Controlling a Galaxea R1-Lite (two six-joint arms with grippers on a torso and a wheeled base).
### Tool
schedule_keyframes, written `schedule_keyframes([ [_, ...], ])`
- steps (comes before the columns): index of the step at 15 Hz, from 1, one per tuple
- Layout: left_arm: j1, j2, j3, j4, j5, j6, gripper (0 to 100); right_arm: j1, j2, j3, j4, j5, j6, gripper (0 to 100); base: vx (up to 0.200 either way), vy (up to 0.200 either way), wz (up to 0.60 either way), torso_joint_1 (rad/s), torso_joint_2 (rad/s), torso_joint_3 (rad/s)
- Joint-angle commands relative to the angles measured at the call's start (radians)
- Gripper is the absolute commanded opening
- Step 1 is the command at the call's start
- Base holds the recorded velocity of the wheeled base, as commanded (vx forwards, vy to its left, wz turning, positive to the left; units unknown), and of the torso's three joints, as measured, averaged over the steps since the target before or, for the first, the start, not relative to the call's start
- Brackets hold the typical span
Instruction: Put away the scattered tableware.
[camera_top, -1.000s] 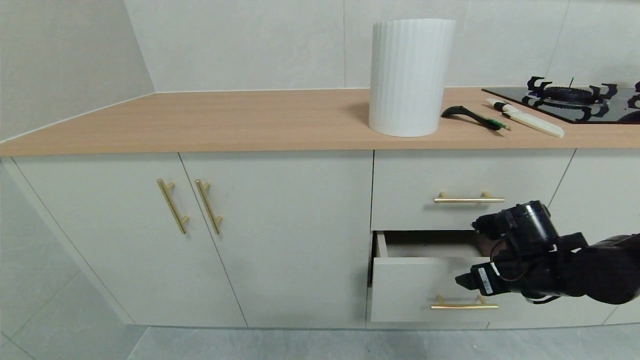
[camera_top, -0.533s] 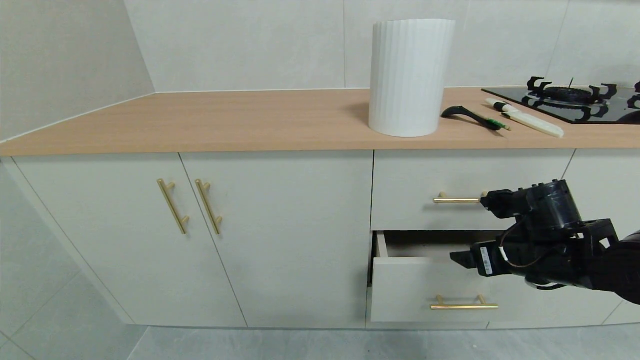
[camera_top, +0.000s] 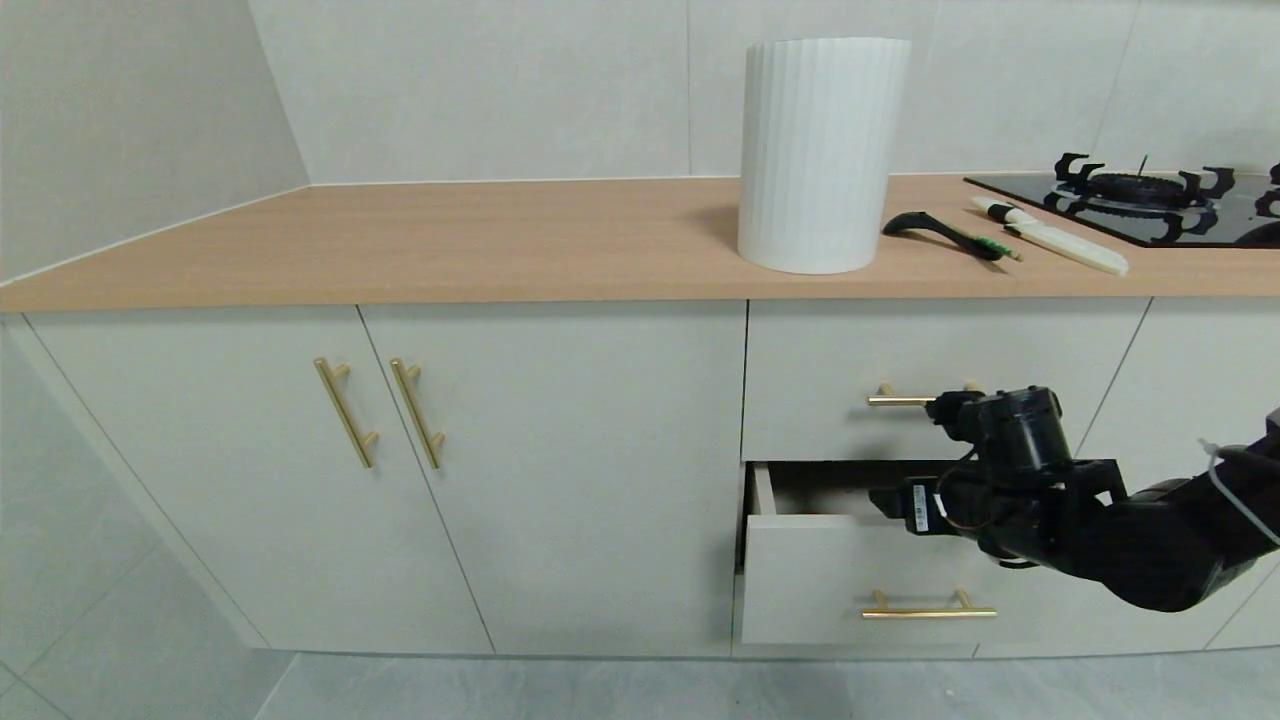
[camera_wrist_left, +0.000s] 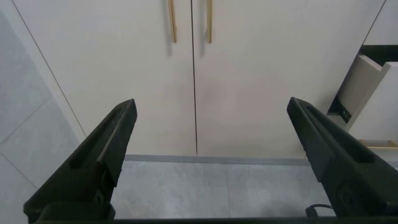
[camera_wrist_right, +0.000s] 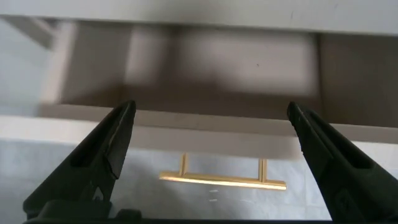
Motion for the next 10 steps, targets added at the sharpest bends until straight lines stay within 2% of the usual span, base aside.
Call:
schedule_keyframes([
  [1,0.000,0.002,0.000,0.000,0.000,0.000,100,-0.001,0.063,-0.011,-0.003,-0.006,0.001,100,0.000,0.000,0.00,0.000,0.00,0.000],
  [10,0.000,0.002,0.000,0.000,0.000,0.000,100,-0.001,0.063,-0.006,0.009,-0.006,-0.002,100,0.000,0.000,0.00,0.000,0.00,0.000],
])
